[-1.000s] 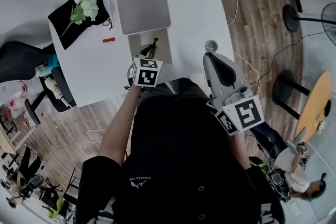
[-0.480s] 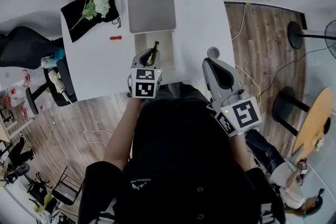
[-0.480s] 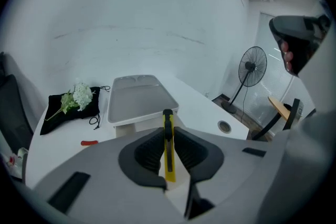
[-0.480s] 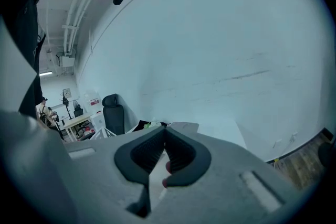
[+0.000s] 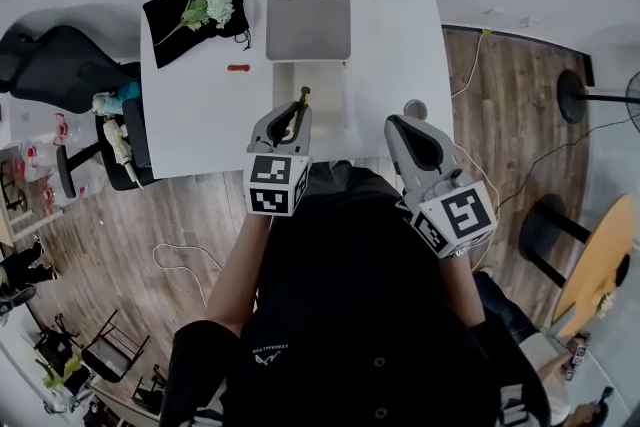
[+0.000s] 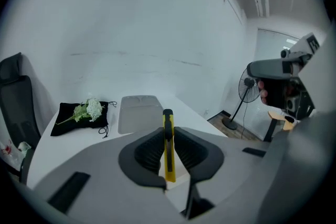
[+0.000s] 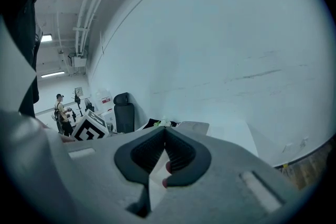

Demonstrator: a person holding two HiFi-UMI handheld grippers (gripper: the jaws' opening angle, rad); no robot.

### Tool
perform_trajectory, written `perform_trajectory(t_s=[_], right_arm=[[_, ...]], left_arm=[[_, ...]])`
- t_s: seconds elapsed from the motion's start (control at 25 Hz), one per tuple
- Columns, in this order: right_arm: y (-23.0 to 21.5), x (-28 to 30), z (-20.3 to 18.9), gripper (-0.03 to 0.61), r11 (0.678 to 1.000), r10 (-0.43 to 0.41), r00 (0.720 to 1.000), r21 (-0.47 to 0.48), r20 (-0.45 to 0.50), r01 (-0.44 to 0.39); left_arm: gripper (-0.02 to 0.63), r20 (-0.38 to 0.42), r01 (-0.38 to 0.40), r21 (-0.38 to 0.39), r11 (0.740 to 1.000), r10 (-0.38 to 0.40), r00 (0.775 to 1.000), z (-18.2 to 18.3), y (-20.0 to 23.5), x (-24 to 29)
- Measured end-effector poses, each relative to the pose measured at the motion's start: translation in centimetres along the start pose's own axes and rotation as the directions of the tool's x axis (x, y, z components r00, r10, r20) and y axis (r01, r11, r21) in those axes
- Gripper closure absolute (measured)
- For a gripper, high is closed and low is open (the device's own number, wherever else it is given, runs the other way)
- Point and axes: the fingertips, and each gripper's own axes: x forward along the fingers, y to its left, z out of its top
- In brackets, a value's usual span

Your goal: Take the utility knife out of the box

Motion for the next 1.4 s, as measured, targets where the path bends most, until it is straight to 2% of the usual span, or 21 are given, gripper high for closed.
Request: perform_trajectory(t_s=[0.36, 0.88, 1.16, 1.4], right_arm=[[1.8, 0.0, -0.5, 0.574, 0.997, 0.072, 0.997, -0.042, -0.003, -0.072], [4.3, -0.3, -0.1, 0.574, 0.987, 0.13, 0.991, -0.093, 0.015, -0.128], [5.0, -0.6, 1.0, 0.574, 0.983, 0.148, 0.988, -0.116, 0.043, -0.142], [5.5, -1.4, 3.0, 0.574, 0.98, 0.151, 0.985, -0.147, 0.087, -0.137]], left_arm=[[0.555, 0.149, -0.019, -0.035, 0.999, 0.024, 0.989, 2.2, -1.4, -5.5], [0.555, 0.253, -0.054, -0.058, 0.997, 0.067, 0.965, 3.1, -1.6, -9.6], [0.555, 0.336, -0.063, -0.077, 0.995, 0.086, 0.938, 5.0, -1.9, -11.7], [0.555, 0.415, -0.074, -0.084, 0.994, 0.103, 0.904, 7.3, -1.9, -13.7]])
